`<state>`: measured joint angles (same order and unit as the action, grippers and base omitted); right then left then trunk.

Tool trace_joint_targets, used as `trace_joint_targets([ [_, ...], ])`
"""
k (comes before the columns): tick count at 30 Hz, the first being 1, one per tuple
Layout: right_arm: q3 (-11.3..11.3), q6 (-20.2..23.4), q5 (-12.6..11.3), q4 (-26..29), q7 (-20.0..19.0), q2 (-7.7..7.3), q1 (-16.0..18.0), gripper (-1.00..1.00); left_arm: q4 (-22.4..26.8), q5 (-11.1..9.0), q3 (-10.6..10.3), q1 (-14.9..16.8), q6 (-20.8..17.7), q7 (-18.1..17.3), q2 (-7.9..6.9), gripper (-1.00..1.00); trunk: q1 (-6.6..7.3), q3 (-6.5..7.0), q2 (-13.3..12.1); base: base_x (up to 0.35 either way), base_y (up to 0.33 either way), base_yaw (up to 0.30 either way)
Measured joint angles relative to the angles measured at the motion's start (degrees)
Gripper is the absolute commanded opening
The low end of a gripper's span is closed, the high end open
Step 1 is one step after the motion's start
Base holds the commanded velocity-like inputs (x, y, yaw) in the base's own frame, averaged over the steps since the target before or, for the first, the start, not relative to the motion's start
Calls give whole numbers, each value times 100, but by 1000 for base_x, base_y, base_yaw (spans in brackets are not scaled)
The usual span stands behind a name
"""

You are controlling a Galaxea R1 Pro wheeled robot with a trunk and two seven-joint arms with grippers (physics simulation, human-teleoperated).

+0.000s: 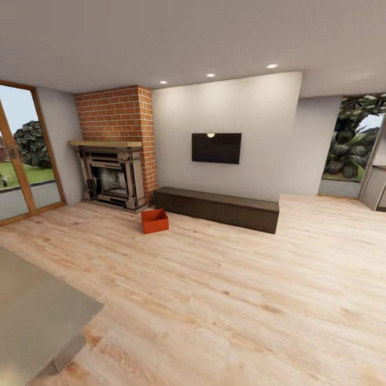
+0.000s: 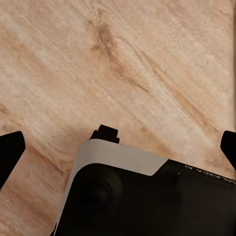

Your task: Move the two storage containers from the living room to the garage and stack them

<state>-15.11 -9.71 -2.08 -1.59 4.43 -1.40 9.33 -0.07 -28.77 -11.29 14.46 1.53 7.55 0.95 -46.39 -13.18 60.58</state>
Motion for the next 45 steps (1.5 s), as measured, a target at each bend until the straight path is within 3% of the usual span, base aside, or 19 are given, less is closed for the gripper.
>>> trace_joint_targets([
  [45, -18, 0, 0, 0, 7, -2, 0, 100, 1, 0, 0, 0, -1, 0, -8, 100, 0, 0, 0, 323, 0, 0],
])
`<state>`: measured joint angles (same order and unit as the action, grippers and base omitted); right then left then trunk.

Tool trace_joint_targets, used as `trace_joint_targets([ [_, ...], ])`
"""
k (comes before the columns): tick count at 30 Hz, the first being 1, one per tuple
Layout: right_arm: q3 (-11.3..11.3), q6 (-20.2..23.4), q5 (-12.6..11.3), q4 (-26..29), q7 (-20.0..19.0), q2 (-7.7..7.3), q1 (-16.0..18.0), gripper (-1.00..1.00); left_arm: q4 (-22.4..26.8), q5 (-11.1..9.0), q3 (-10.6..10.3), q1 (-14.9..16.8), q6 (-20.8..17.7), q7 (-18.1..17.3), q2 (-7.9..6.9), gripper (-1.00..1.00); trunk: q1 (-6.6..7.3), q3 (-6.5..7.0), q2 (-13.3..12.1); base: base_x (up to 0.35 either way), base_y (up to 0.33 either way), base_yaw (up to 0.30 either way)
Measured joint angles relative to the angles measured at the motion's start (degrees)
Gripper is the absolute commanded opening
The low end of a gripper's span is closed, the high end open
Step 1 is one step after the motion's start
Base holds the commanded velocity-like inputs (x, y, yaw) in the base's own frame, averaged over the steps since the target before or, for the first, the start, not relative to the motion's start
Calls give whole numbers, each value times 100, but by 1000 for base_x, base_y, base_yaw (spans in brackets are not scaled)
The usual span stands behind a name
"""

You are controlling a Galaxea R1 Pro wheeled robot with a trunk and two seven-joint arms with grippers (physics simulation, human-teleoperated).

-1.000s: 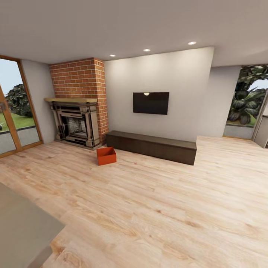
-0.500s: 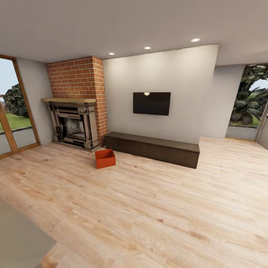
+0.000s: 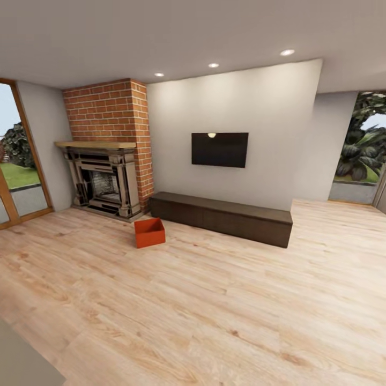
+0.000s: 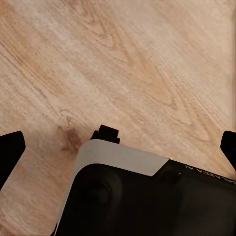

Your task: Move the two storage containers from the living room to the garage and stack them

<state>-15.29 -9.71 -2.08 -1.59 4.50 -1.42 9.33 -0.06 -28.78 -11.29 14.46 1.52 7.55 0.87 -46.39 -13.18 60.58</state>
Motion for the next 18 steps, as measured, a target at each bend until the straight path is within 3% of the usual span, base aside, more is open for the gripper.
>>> trace_joint_targets([
  [18, -14, 1, 1, 0, 2, -2, -3, 100, -1, 0, 0, 0, 0, 0, 7, 100, 0, 0, 0, 324, 0, 0],
])
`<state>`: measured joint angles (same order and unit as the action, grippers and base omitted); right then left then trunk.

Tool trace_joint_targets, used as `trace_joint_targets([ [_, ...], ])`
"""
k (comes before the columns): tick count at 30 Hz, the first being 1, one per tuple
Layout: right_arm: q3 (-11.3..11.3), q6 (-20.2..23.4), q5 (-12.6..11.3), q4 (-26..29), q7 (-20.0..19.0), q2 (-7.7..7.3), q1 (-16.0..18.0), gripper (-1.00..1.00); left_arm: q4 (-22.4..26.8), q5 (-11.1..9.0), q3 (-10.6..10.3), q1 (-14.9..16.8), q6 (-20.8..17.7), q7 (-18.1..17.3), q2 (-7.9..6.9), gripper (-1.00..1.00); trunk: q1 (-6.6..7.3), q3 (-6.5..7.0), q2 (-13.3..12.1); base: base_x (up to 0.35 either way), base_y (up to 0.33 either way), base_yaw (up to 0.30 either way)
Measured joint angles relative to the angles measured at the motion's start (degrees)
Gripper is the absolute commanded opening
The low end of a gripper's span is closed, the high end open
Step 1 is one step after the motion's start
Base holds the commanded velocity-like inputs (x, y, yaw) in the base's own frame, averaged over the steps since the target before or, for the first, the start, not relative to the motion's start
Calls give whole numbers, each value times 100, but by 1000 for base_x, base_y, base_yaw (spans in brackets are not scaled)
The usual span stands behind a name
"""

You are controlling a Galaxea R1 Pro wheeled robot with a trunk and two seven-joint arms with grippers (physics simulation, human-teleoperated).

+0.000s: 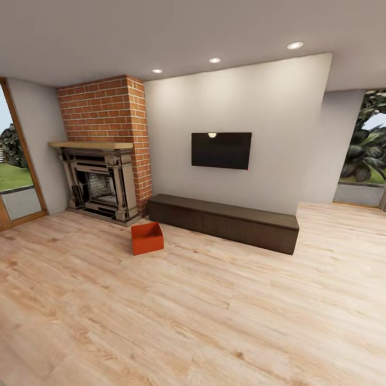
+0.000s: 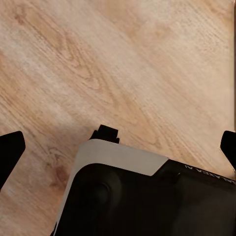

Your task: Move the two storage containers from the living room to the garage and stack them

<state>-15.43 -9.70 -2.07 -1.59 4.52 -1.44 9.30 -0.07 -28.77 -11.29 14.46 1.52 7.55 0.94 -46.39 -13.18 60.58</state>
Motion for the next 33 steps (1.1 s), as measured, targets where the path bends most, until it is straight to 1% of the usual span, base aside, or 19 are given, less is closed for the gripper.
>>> trace_joint_targets([
  [24, 14, 19, 9, 0, 0, 23, 2, 100, 1, 3, 0, 0, -2, -9, 0, 100, 0, 0, 0, 324, 0, 1],
  [33, 4, 23, -3, 0, -9, 4, 4, 100, 7, 8, 0, -1, -8, -9, 0, 100, 0, -25, 0, 324, 0, 181],
])
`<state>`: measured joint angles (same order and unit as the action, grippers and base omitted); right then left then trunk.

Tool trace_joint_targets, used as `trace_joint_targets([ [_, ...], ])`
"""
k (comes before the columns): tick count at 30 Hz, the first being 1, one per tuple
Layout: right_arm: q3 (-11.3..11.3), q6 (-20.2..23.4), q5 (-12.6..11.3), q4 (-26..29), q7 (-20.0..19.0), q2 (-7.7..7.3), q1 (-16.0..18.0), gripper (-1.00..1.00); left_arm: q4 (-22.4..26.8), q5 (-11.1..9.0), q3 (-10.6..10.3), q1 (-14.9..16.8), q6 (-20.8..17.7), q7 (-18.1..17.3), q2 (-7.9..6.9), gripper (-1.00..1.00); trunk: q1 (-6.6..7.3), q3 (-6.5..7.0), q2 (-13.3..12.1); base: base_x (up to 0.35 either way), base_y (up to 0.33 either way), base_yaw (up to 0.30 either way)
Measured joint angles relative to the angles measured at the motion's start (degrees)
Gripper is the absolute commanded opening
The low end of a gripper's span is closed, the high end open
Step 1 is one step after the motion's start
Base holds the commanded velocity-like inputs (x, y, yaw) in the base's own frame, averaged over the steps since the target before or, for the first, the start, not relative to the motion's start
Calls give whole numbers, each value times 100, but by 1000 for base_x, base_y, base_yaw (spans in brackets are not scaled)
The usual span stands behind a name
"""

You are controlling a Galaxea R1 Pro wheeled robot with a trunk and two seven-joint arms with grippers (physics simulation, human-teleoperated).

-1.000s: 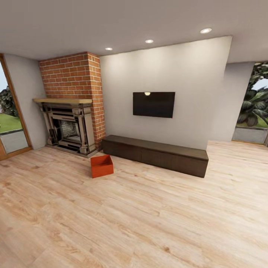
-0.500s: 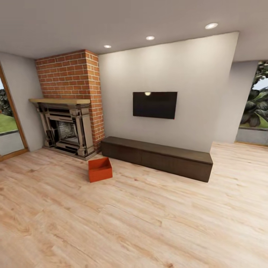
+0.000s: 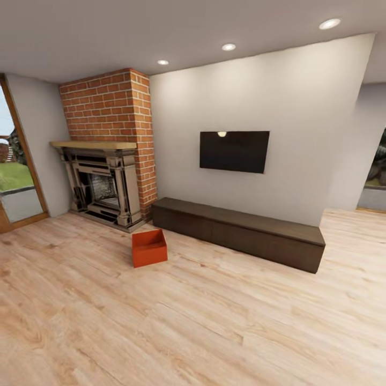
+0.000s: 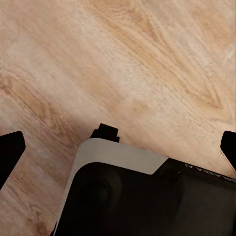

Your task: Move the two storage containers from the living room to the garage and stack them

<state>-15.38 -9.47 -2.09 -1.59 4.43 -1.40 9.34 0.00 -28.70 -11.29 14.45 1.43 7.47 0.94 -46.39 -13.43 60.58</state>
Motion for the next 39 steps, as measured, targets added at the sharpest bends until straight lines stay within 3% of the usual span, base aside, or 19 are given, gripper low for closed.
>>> trace_joint_targets([
  [21, 24, -3, -8, 0, 7, -2, 0, 100, -2, 0, 0, 0, 0, 6, 9, 100, 0, -81, 0, 324, 0, 230],
  [39, 9, -4, 1, 0, 17, -11, -1, 100, -3, 1, 0, 1, 0, 0, 9, 100, 0, -88, 0, 324, 0, 10],
])
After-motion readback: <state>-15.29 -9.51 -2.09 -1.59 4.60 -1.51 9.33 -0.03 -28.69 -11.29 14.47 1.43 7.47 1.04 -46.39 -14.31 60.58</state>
